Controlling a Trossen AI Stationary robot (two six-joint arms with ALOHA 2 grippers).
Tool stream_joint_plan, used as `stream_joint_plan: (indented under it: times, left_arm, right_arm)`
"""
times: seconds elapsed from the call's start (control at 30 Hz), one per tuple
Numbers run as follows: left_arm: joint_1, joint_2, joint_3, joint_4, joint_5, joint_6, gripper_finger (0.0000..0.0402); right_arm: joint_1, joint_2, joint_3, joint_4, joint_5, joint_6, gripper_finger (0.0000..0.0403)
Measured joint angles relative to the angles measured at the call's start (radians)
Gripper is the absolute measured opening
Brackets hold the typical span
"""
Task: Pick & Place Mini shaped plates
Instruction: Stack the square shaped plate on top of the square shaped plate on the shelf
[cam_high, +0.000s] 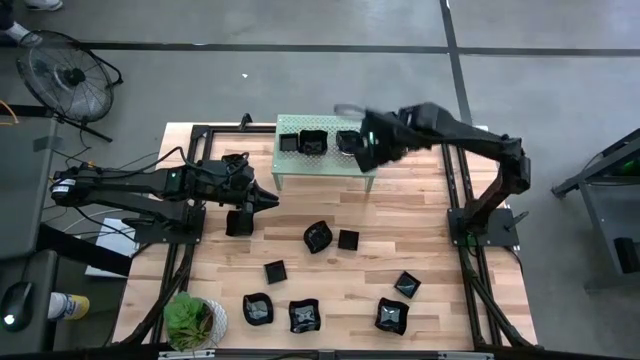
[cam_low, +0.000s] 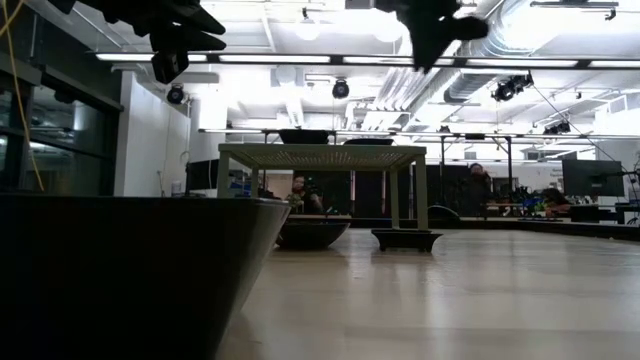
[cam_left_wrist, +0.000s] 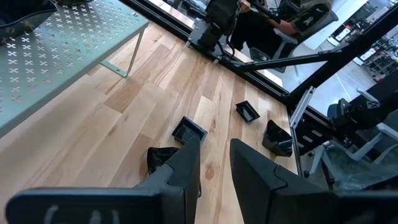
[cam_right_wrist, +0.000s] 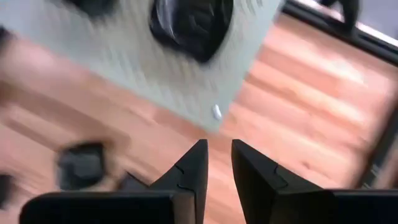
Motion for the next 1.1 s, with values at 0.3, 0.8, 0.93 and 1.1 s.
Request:
stream_joint_plan:
  times: [0.3,0.8,0.93,1.1]
  left_arm:
    - [0.0,0.0,0.0,0.0,-0.019,0.0,0.0085]
    - [0.0,0.0,0.0,0.0,-0.019,-0.005,0.0085]
    - [0.0,0.0,0.0,0.0,-0.019,-0.005,0.0085]
    - [0.0,0.0,0.0,0.0,-0.019,-0.005,0.0085]
  right_arm:
    - [0.225,-0.052,-0.194,-0.003,0.018,0.251,0.0067]
    - [0.457,-0.198,-0.794,0.643,-0.097,0.728,0.0067]
    - [0.47,-0.187,-0.887,0.816,-0.119,0.775,0.0067]
    - [0.476,-0.166,-0.978,0.969,-0.127,0.839,0.0067]
